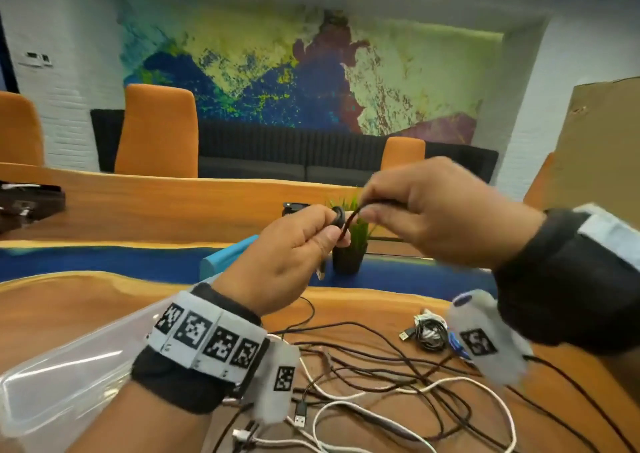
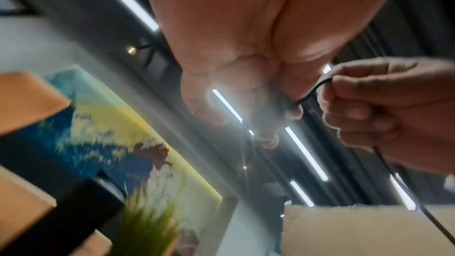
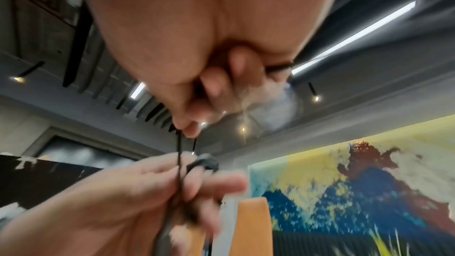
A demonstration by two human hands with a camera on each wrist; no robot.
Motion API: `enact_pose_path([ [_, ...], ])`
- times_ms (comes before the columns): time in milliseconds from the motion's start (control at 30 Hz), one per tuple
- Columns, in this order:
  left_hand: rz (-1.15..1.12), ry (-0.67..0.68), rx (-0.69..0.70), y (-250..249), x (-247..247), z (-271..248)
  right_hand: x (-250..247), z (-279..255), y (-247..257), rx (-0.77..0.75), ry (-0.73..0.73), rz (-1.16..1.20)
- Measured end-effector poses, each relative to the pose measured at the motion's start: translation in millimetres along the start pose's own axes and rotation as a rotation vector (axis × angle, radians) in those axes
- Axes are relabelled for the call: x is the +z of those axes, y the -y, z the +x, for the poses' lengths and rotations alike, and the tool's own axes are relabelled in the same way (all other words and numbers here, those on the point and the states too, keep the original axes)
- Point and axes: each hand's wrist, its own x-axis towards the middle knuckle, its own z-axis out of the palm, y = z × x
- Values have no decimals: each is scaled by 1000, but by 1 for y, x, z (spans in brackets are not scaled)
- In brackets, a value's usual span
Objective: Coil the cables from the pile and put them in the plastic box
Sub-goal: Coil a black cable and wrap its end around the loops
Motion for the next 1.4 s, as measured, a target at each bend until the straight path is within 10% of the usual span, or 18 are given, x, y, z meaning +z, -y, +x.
enact_pose_path([
  [167, -487, 113, -99, -16, 9, -2, 1, 17, -36, 162, -209, 167],
  [267, -1076, 50, -140, -26, 8, 0, 39, 7, -42, 289, -45, 156],
  [367, -628, -125, -85, -14, 5, 3, 52, -14, -13, 185, 275, 94],
  [467, 8, -55, 14, -2, 8, 1, 29, -11, 2, 16, 146, 27],
  [633, -403, 51, -201, -12, 14, 0, 14, 8, -28, 37, -162, 52],
  [933, -972, 100, -319, -16, 17, 1, 48, -3, -26, 347, -193, 468],
  [1200, -872, 48, -252, -13, 9, 0, 27, -5, -17, 285, -19, 798],
  [1400, -607, -31, -235, -19, 9, 0, 30, 6, -13, 195, -147, 612],
])
